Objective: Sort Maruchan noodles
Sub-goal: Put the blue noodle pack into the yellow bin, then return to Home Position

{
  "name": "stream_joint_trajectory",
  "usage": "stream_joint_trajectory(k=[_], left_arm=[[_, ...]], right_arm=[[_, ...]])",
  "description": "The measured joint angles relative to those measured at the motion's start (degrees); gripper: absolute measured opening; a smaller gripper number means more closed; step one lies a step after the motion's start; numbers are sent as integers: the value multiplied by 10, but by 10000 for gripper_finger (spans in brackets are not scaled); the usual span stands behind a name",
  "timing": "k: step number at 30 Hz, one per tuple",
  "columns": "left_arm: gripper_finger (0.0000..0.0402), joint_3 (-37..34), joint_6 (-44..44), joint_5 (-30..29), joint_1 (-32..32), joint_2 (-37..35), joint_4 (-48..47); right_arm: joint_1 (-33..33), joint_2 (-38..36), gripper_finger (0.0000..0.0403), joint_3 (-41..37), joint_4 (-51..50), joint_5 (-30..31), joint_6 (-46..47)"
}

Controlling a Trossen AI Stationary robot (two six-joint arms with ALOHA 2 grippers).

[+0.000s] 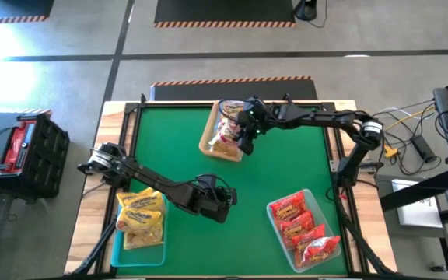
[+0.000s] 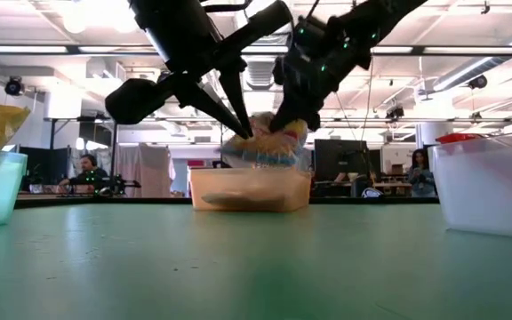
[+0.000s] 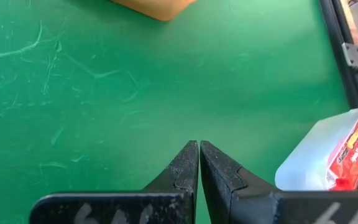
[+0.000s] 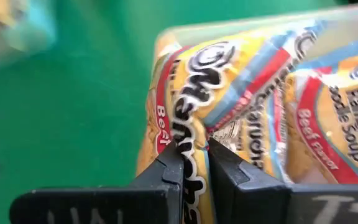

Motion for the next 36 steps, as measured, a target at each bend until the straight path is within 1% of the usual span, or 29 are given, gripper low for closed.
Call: stream_joint_trajectory(k=[3, 6, 8, 11, 15, 18, 21, 24, 26, 27, 29, 31, 32, 34, 36], left_arm=[[0, 0, -5, -13, 1, 0, 0], [0, 0, -7, -17, 1, 0, 0], [0, 0, -8, -19, 1, 0, 0], [0, 0, -10, -21, 2, 0, 0], [0, 0, -16, -27, 5, 0, 0], [0, 0, -27, -35, 5, 0, -2], [0, 0, -42, -60, 5, 0, -14], [0, -1, -54, -69, 8, -6, -44], [0, -1, -44, -69, 10, -15, -58], [0, -1, -23, -69, 10, -21, -62], [0, -1, 53, -65, 11, -38, -65], [0, -1, 135, -43, 16, -59, -66], [0, -3, 161, -34, 18, -71, -68], [0, -16, 193, -32, 23, -97, -75], [0, -43, 206, -41, 26, -131, -81]], right_arm=[[-5, 21, 31, 1, -1, 17, -13], [-5, 27, 34, 1, -5, 15, -18], [-4, 27, 43, 5, -6, 5, -32], [-5, 27, 68, 22, -6, 7, -50], [-10, 27, 116, 51, -12, 26, -62], [-10, 25, 151, 87, -94, 27, -52], [-11, 11, 175, 132, -197, 16, -71], [-10, -34, 185, 141, -235, 16, -87], [-8, -78, 185, 125, -231, 16, -83], [-8, -105, 185, 111, -230, 17, -81], [-7, -158, 182, 77, -220, 21, -74], [-7, -213, 178, 35, -190, 23, -55], [-7, -241, 177, 14, -177, 26, -41], [-5, -296, 174, -29, -151, 44, -25], [3, -349, 173, -71, -133, 74, -4]])
